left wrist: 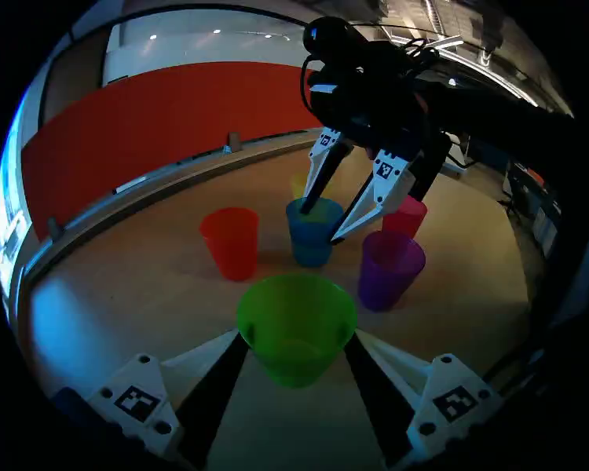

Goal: Pour water

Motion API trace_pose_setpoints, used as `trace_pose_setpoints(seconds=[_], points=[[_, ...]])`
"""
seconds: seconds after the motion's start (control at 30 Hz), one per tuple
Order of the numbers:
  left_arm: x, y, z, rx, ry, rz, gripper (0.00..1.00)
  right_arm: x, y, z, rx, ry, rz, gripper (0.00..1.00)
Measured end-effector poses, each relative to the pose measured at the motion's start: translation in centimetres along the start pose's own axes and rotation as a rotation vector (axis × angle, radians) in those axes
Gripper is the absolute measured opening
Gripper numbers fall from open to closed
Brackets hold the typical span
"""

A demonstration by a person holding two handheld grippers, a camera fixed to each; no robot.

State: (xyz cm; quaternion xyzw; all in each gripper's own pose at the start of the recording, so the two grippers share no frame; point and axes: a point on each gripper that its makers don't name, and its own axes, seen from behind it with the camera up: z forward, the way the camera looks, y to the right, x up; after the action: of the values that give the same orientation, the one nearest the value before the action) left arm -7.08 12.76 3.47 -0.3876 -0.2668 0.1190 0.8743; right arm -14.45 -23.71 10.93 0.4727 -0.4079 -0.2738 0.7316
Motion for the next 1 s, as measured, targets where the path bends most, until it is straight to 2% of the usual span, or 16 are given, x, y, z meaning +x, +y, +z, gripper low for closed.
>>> trace_pose_setpoints(seconds=[0.27,0.47,0.67,1.0], points=[[0.5,-0.1,-0.3,0.007,0.011,-0.003,0.84,0.6,-0.1,-0.7,-0.002,0.04,0.006,0.9],[1.6,0.1,-0.7,0.018,0.032,-0.001,0.84,1.9,0.0,-2.4,-0.024,0.126,0.035,0.9],[3.2,0.5,-1.5,0.033,0.067,0.018,0.84,3.1,-0.2,-5.0,-0.057,0.232,0.061,0.89],[7.4,1.5,-3.1,0.06,0.164,0.023,0.84,5.7,-1.3,-10.9,-0.125,0.445,0.091,0.89]])
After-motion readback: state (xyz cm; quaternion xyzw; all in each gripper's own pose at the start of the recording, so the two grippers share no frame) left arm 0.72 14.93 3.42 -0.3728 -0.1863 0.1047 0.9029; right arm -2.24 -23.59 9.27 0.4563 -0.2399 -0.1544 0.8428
